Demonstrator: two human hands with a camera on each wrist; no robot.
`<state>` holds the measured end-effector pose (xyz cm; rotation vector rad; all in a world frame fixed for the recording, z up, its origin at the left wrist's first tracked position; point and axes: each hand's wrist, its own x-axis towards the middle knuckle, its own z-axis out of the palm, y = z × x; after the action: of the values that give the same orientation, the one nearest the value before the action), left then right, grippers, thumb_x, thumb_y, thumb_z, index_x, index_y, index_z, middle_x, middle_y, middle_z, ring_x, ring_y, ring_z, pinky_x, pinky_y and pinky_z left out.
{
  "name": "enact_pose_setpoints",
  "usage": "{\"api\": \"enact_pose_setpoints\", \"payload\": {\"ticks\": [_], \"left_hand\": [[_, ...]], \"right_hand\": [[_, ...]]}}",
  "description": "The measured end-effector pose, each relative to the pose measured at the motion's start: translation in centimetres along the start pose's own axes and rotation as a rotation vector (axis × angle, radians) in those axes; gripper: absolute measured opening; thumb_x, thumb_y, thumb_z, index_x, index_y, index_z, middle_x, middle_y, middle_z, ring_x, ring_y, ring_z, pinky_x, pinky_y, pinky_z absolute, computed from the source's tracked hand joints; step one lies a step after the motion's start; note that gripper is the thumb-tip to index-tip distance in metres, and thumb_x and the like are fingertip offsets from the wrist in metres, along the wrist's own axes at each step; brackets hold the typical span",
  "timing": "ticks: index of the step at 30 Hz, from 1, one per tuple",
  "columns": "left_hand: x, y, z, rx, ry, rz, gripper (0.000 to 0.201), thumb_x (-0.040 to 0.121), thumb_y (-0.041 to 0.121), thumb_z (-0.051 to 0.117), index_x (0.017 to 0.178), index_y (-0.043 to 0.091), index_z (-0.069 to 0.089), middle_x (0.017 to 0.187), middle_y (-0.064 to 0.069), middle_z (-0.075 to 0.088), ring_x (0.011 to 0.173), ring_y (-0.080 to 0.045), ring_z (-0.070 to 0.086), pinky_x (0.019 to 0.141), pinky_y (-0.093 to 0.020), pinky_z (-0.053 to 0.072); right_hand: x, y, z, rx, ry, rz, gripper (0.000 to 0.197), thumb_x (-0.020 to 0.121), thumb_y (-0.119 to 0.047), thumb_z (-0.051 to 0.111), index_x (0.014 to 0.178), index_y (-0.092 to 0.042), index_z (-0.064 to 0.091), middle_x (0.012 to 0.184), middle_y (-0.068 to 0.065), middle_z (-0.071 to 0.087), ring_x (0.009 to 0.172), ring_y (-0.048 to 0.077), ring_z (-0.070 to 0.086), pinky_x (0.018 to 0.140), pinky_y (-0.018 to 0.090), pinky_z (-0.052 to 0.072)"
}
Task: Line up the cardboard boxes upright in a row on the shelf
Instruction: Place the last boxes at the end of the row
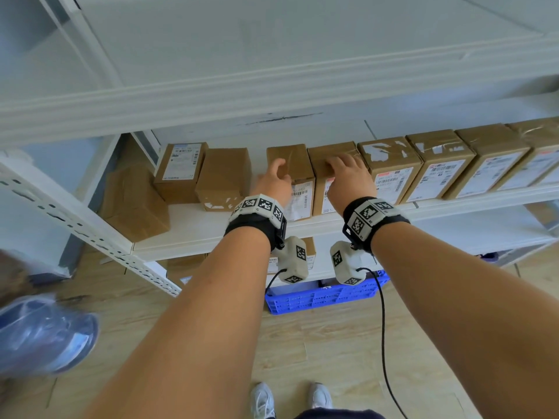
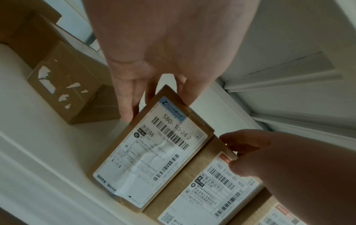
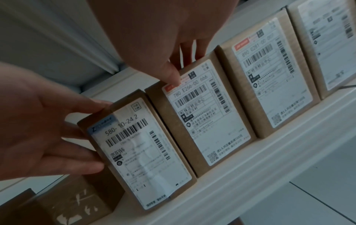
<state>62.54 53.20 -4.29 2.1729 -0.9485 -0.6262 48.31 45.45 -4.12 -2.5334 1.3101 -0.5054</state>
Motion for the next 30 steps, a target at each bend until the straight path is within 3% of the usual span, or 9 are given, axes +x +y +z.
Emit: {"api": "enact_pose_setpoints", "payload": {"ticks": [6, 8, 10, 12, 13, 17, 21, 25, 30], "left_hand": [[-0.4, -0.7, -0.2, 0.038, -0.007, 0.023, 0.044, 0.103, 0.03, 0.036, 0.146, 0.035, 0.029, 0.1, -0.008, 0.066, 0.046, -0.013, 0.042, 0.041, -0.024, 0.037], [-0.7, -0.9, -0.8, 0.043, -0.013, 0.012, 0.05, 0.103, 0.032, 0.036, 0.151, 0.037, 0.02, 0.119, -0.007, 0.062, 0.046, -0.01, 0.041, 0.04, -0.02, 0.036], [-0.9, -1.0, -1.6, 0.048, -0.009, 0.014, 0.054, 0.103, 0.034, 0.036, 0.153, 0.034, 0.015, 0.144, -0.007, 0.047, 0.061, -0.01, 0.053, 0.06, -0.025, 0.048], [-1.0, -1.3, -2.7, 0.037, 0.039, -0.012, 0.05, 0.103, 0.034, 0.036, 0.151, 0.023, 0.025, 0.15, -0.007, 0.04, 0.103, -0.018, 0.062, 0.089, -0.032, 0.045], [-0.9, -1.6, -3.5, 0.027, 0.084, -0.036, 0.045, 0.103, 0.031, 0.036, 0.146, 0.017, 0.036, 0.146, -0.009, 0.045, 0.116, -0.023, 0.057, 0.092, -0.032, 0.043], [-0.2, -4.6, -7.3, 0.109, 0.213, -0.097, 0.036, 0.102, 0.019, 0.034, 0.128, 0.008, 0.056, 0.129, -0.012, 0.059, 0.114, -0.028, 0.058, 0.085, -0.027, 0.042], [0.4, -8.5, -11.4, 0.161, 0.184, -0.174, 0.041, 0.098, 0.007, 0.037, 0.138, 0.007, 0.047, 0.138, -0.015, 0.051, 0.125, -0.03, 0.05, 0.094, -0.029, 0.04], [0.8, -12.6, -13.4, 0.149, 0.071, -0.233, 0.048, 0.098, 0.006, 0.038, 0.146, 0.01, 0.037, 0.141, -0.014, 0.047, 0.124, -0.029, 0.05, 0.087, -0.025, 0.036], [1.2, -13.9, -13.4, 0.152, -0.05, -0.227, 0.049, 0.1, 0.01, 0.039, 0.148, 0.01, 0.03, 0.15, -0.014, 0.036, 0.135, -0.032, 0.039, 0.107, -0.036, 0.033]], "right_hand": [[0.2, -0.4, -0.5, -0.009, -0.05, 0.022, 0.056, 0.083, -0.004, 0.05, 0.138, -0.016, 0.045, 0.143, 0.006, 0.043, 0.136, 0.027, 0.031, 0.114, 0.041, 0.028], [0.4, -1.1, -1.0, 0.014, -0.043, 0.046, 0.056, 0.083, -0.003, 0.048, 0.137, -0.016, 0.046, 0.141, 0.008, 0.043, 0.135, 0.029, 0.031, 0.113, 0.043, 0.03], [0.6, -2.1, -1.5, 0.04, -0.01, 0.047, 0.055, 0.082, 0.0, 0.045, 0.135, -0.014, 0.048, 0.14, 0.01, 0.043, 0.134, 0.029, 0.032, 0.111, 0.042, 0.032], [0.9, -3.6, -1.8, 0.08, 0.028, 0.018, 0.051, 0.083, 0.002, 0.044, 0.131, -0.012, 0.051, 0.137, 0.011, 0.045, 0.131, 0.029, 0.034, 0.107, 0.039, 0.035], [1.1, -4.5, -1.8, 0.121, 0.04, 0.005, 0.05, 0.082, 0.004, 0.043, 0.129, -0.012, 0.053, 0.135, 0.011, 0.046, 0.129, 0.028, 0.035, 0.104, 0.037, 0.036], [1.5, -9.2, -1.1, 0.274, 0.055, -0.018, 0.054, 0.079, 0.011, 0.039, 0.125, -0.011, 0.054, 0.132, 0.009, 0.047, 0.125, 0.025, 0.039, 0.097, 0.034, 0.041], [1.3, -14.0, 1.0, 0.327, 0.015, -0.041, 0.049, 0.083, 0.008, 0.039, 0.125, -0.013, 0.054, 0.133, 0.009, 0.047, 0.12, 0.027, 0.045, 0.088, 0.031, 0.043], [0.5, -17.5, 3.9, 0.368, -0.108, -0.015, 0.055, 0.084, 0.01, 0.039, 0.133, -0.014, 0.047, 0.136, 0.01, 0.044, 0.111, 0.027, 0.055, 0.08, 0.027, 0.044], [0.2, -18.7, 7.8, 0.4, -0.4, 0.256, 0.061, 0.093, -0.002, 0.043, 0.148, -0.007, 0.019, 0.132, 0.021, 0.049, 0.114, 0.033, 0.055, 0.103, 0.04, 0.043]]}}
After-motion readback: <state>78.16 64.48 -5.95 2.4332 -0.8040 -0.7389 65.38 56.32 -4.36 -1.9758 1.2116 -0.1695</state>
